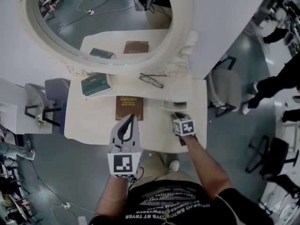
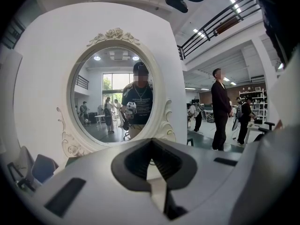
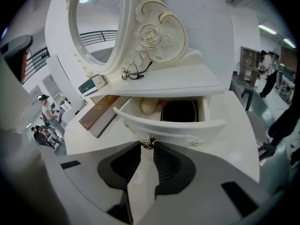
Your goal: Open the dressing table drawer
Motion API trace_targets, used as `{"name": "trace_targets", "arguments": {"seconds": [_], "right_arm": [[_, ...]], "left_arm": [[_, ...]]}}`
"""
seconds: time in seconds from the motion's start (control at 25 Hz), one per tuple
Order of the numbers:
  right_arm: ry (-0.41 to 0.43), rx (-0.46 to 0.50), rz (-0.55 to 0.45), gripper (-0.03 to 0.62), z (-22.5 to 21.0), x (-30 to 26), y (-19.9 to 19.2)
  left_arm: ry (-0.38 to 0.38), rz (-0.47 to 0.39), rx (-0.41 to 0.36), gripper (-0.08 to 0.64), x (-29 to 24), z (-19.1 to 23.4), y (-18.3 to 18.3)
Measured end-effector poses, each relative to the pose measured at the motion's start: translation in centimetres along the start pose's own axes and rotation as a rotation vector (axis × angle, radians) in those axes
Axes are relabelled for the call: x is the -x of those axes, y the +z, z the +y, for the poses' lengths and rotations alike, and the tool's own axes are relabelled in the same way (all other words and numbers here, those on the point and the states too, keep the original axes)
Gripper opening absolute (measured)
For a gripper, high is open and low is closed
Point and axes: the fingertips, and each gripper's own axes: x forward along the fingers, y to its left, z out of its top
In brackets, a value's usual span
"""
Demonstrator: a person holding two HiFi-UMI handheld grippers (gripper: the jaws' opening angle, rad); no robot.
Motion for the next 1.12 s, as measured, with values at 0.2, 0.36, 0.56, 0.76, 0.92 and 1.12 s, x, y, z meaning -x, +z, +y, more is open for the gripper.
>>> {"name": "trace_targets", "arguments": {"seconds": [0.2,0.36,0.56,0.76,0.92,1.12], "right_arm": [[0.006,0.002,0.006,0.081,0.3,0.5,-0.4],[0.025,-0.004,0.014,0.081,1.0,1.0,-0.7],[0.015,0.006,0.014,0.081,0.7,1.0,-1.1],[0.034,0.007,0.015,0.081,0.9,0.9,-1.4],[0.027,0.010,0.019,0.081,0.9,1.2,-1.7],[0.044,0.015,0.020,0.081,1.2,1.0,-2.1]], "left_arm": [[-0.005,-0.006,-0.009,0.002,0.1,-0.4,0.3],[-0.005,-0.002,-0.002,0.002,0.3,-0.6,0.3],[-0.003,-0.002,-0.002,0.002,0.7,-0.7,0.2],[-0.003,-0.001,-0.011,0.002,0.9,-0.7,0.3],[-0.006,-0.010,-0.010,0.002,0.9,-0.7,0.6],[-0.018,-0.018,-0.028,0.002,0.9,-0.9,0.8]]}}
